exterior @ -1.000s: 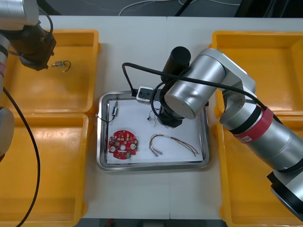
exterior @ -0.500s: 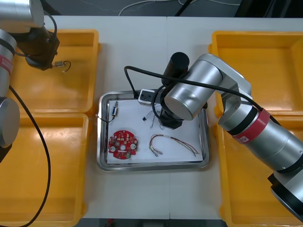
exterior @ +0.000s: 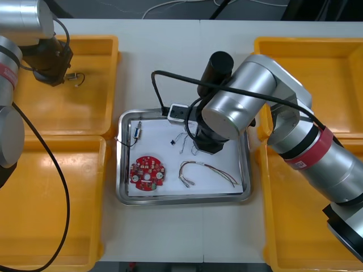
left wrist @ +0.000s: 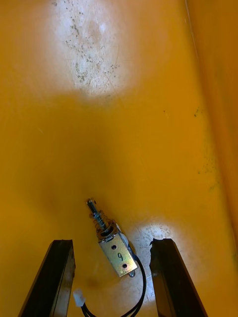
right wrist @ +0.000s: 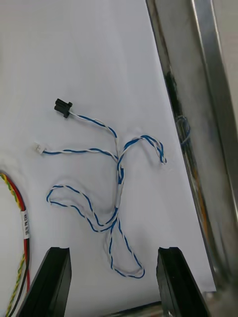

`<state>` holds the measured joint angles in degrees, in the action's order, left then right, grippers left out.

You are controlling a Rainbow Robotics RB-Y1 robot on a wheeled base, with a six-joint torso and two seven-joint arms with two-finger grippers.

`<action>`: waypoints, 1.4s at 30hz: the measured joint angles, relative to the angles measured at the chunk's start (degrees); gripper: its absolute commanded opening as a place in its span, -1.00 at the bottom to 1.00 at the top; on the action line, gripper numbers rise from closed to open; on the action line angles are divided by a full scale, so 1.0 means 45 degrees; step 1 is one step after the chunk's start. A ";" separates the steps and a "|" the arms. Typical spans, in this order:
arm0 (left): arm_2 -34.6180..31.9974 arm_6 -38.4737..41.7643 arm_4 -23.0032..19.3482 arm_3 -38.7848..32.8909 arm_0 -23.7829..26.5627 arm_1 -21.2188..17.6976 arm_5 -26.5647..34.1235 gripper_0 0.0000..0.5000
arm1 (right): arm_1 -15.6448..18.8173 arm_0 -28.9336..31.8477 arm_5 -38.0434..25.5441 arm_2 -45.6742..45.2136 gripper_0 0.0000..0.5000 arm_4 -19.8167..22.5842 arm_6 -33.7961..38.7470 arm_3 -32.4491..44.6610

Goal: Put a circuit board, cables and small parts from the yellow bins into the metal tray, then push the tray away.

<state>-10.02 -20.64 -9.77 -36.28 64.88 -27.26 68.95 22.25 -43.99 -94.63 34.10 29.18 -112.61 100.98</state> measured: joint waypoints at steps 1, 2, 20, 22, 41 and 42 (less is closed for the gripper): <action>0.0000 -0.0006 -0.0001 0.0033 0.0006 0.0001 -0.0020 0.81 | 0.0000 0.0000 -0.0219 -0.0194 1.00 0.0073 0.0000 0.0169; 0.0000 -0.0006 -0.0001 0.0101 0.0016 0.0001 -0.0075 0.80 | 0.0001 0.0001 -0.0455 -0.0390 1.00 0.0136 0.0000 0.0348; -0.0019 -0.0007 -0.0108 0.1546 0.0469 0.0077 -0.1075 0.80 | 0.0806 0.0013 -0.3337 -0.3174 1.00 0.1229 0.4529 0.3314; -0.0019 -0.0007 -0.0165 0.1546 0.0469 0.0082 -0.1049 0.80 | 0.1015 0.0016 -0.3352 -0.3439 1.00 0.1456 0.5179 0.3474; -0.0019 -0.0008 -0.0616 0.1898 0.0507 0.0114 -0.1012 -0.95 | 0.2844 0.1607 -0.3370 -0.5967 1.00 0.2288 1.0431 0.4656; -0.0018 -0.0008 -0.0632 0.1917 0.0514 0.0115 -0.1000 -1.00 | 0.2900 0.1696 -0.3370 -0.6090 1.00 0.2316 1.0742 0.4666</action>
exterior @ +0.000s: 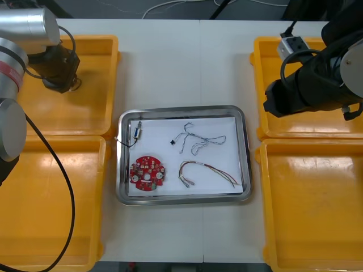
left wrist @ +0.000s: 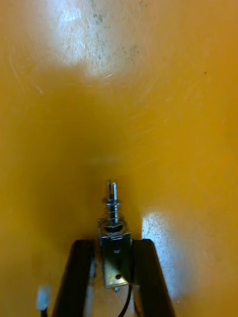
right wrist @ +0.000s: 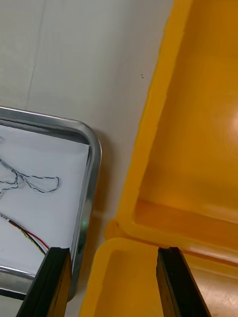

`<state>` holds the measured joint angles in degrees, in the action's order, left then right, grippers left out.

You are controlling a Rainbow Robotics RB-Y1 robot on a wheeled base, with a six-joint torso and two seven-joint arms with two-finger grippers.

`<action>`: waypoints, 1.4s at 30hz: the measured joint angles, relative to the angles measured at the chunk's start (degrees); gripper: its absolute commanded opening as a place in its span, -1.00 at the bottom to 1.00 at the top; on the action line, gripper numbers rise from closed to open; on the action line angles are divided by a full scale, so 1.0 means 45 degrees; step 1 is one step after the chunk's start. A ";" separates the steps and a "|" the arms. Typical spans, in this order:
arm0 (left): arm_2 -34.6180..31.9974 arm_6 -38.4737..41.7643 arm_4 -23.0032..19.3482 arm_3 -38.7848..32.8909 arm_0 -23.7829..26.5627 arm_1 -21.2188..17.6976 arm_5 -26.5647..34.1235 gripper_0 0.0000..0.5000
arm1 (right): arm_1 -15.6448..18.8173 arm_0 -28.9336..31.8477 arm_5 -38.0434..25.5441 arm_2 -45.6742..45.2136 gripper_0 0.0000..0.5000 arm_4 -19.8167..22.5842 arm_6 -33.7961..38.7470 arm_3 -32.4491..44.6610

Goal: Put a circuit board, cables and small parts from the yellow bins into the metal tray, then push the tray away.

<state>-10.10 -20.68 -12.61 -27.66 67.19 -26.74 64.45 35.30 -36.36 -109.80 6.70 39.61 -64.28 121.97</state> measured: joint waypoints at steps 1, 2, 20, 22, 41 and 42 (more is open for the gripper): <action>0.0000 0.0000 -0.0014 0.0016 0.0012 0.0002 0.0015 -1.00 | 0.0059 0.0093 0.0000 -0.0119 1.00 0.0025 0.0301 0.0026; 0.0000 0.0000 -0.0030 0.0026 0.0022 0.0002 0.0031 -1.00 | 0.0127 0.0193 0.0000 -0.0236 1.00 0.0045 0.0628 0.0065; 0.0001 -0.0146 -0.0173 -0.1639 0.0024 0.0006 0.3503 -1.00 | 0.1280 0.2800 -0.0003 -0.2974 1.00 0.1344 0.2133 0.1986; 0.0001 -0.0153 -0.0173 -0.2418 -0.0030 0.0007 0.4085 -1.00 | 0.1395 0.3272 -0.0003 -0.3314 1.00 0.1401 0.2133 0.2282; 0.0001 -0.0341 -0.0427 -0.8971 -0.1690 0.0009 0.9069 -1.00 | 0.1785 0.6445 -0.0006 -0.6087 1.00 0.2373 0.2133 0.3205; 0.0002 -0.0369 -0.0464 -0.9213 -0.1767 0.0009 0.9303 -1.00 | 0.1785 0.6521 -0.0006 -0.6087 1.00 0.2373 0.2133 0.3206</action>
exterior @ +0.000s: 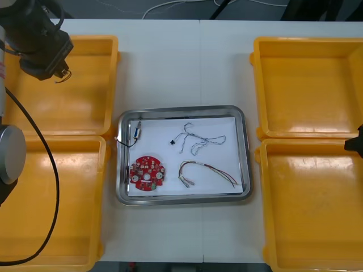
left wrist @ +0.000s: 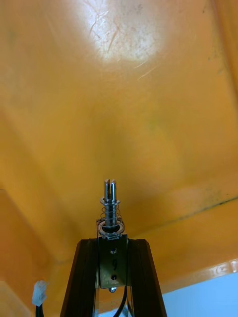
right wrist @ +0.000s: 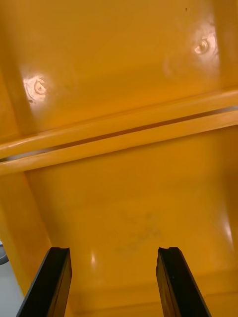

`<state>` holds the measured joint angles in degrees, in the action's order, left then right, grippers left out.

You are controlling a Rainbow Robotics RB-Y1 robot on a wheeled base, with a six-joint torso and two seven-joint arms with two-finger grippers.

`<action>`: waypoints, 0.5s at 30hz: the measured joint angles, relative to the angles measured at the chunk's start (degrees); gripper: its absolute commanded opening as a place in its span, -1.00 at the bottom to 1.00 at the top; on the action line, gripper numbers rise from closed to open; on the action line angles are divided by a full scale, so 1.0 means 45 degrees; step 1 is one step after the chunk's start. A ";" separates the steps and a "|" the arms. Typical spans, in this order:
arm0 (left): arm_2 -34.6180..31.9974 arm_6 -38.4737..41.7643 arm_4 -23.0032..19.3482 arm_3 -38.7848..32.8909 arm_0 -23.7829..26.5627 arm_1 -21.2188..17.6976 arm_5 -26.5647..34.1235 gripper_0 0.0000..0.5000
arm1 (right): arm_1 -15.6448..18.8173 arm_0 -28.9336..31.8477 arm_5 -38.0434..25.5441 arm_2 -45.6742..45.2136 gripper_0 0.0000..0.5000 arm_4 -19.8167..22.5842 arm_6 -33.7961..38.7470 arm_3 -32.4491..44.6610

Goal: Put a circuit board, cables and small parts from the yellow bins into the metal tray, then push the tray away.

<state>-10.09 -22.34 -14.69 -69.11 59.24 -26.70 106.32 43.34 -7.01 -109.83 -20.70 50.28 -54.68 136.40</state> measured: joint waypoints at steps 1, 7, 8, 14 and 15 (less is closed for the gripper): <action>0.0002 -0.0043 -0.0036 -0.0230 -0.0066 0.0000 0.0185 -1.00 | 0.0000 0.0063 0.0000 0.0000 1.00 0.0000 0.0000 0.0000; 0.0298 -0.0148 -0.0404 -0.2061 -0.0645 0.0001 0.0690 -1.00 | 0.0000 0.0414 0.0000 0.0004 1.00 0.0138 -0.0002 0.0018; 0.0423 -0.0148 -0.0500 -0.2401 -0.0769 0.0001 0.0694 -1.00 | 0.0000 0.0446 0.0000 0.0010 1.00 0.0140 -0.0002 0.0045; 0.1413 -0.0149 -0.1524 -0.4279 -0.1570 0.0001 0.0704 -1.00 | 0.0001 0.0488 0.0000 0.0419 1.00 -0.0145 -0.0010 0.0572; 0.1572 -0.0150 -0.1694 -0.4507 -0.1668 0.0001 0.0705 -1.00 | 0.0001 0.0488 0.0000 0.0530 1.00 -0.0220 -0.0015 0.0671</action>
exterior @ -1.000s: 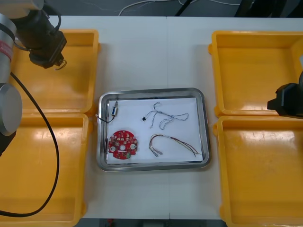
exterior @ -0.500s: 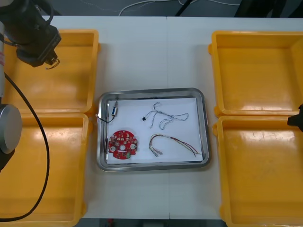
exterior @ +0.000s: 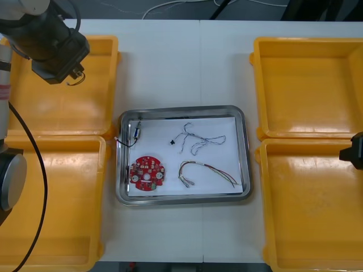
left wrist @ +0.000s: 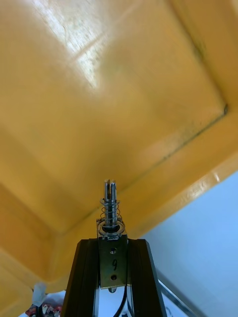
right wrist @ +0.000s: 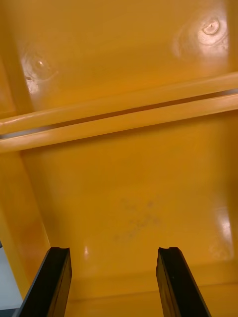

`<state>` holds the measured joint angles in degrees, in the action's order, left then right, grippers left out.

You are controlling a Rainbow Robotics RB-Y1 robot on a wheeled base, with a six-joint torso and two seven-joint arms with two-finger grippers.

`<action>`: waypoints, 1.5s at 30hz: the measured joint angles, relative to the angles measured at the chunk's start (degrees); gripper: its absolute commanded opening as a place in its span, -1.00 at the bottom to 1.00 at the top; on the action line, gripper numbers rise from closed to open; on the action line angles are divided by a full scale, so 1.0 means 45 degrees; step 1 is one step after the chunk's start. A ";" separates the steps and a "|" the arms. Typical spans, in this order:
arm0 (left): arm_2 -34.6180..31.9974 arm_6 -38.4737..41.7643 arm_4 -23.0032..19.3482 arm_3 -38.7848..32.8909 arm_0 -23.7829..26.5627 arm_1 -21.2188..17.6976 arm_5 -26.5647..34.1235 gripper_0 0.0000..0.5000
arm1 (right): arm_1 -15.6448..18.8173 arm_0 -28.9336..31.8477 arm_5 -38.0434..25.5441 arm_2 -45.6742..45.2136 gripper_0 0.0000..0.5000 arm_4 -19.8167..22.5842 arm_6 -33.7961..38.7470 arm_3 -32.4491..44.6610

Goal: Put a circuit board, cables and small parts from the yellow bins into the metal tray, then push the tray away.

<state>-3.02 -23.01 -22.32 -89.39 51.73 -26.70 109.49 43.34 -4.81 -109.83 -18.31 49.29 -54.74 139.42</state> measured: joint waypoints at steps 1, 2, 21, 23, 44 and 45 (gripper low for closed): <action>0.0158 -0.0001 -0.0148 -0.0173 -0.0086 0.0000 0.0000 -1.00 | 0.0000 0.0004 0.0000 0.0094 1.00 -0.0020 -0.0005 0.0076; 0.0319 -0.0001 -0.0312 -0.0330 -0.0152 0.0000 0.0001 -1.00 | 0.0000 0.0006 0.0000 0.0162 1.00 -0.0019 -0.0015 0.0149; 0.4295 -0.0006 -0.2539 -0.2418 -0.0859 -0.0101 0.0012 -1.00 | 0.0003 0.0631 0.0000 0.0270 1.00 -0.0011 -0.0897 0.0670; 0.4570 -0.0007 -0.2662 -0.2508 -0.0865 -0.0107 0.0012 -1.00 | 0.0003 0.0655 0.0000 0.0270 1.00 -0.0017 -0.1230 0.0670; 0.7476 -0.1548 -0.2999 -0.2548 -0.0890 -0.0243 -0.1637 -1.00 | 0.0012 0.0668 0.0000 0.0270 1.00 -0.0144 -0.1254 0.0673; 0.7569 -0.1548 -0.2998 -0.2548 -0.0890 -0.0243 -0.1733 -1.00 | 0.0013 0.0668 0.0000 0.0270 1.00 -0.0144 -0.1254 0.0673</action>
<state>31.04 -29.98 -35.81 -100.86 47.73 -27.79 101.69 43.40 -1.81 -109.83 -17.10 48.65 -60.38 142.45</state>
